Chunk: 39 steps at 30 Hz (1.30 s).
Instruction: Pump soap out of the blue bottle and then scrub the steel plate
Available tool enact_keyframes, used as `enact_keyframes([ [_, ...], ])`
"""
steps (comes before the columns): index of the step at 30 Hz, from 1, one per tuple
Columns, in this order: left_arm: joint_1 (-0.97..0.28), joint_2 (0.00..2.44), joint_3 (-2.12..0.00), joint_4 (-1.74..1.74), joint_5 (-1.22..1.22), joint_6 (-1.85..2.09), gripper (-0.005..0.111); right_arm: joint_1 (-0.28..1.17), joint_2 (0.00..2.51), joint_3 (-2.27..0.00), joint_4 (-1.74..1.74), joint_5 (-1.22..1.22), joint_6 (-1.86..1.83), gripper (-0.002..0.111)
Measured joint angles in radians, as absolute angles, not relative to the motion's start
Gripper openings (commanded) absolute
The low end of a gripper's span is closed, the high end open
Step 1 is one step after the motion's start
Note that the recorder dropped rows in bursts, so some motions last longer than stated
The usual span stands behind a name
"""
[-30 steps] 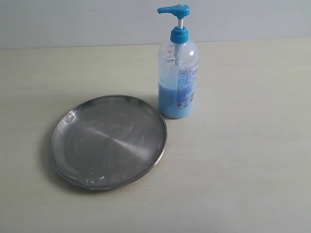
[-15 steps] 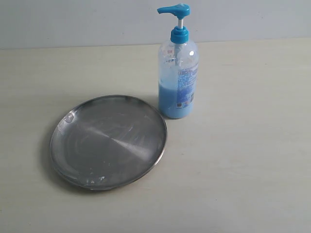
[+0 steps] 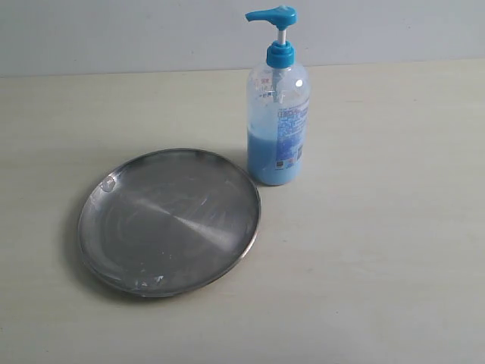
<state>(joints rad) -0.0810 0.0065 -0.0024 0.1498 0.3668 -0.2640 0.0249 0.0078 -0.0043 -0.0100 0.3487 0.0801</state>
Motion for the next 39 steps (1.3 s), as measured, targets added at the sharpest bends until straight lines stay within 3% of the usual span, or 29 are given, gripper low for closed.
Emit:
enact_keyframes([
  [39,-0.081,0.006,-0.002,0.15,0.367,-0.264,0.0,0.025,0.636,-0.469,-0.008,0.351,0.08,0.009],
])
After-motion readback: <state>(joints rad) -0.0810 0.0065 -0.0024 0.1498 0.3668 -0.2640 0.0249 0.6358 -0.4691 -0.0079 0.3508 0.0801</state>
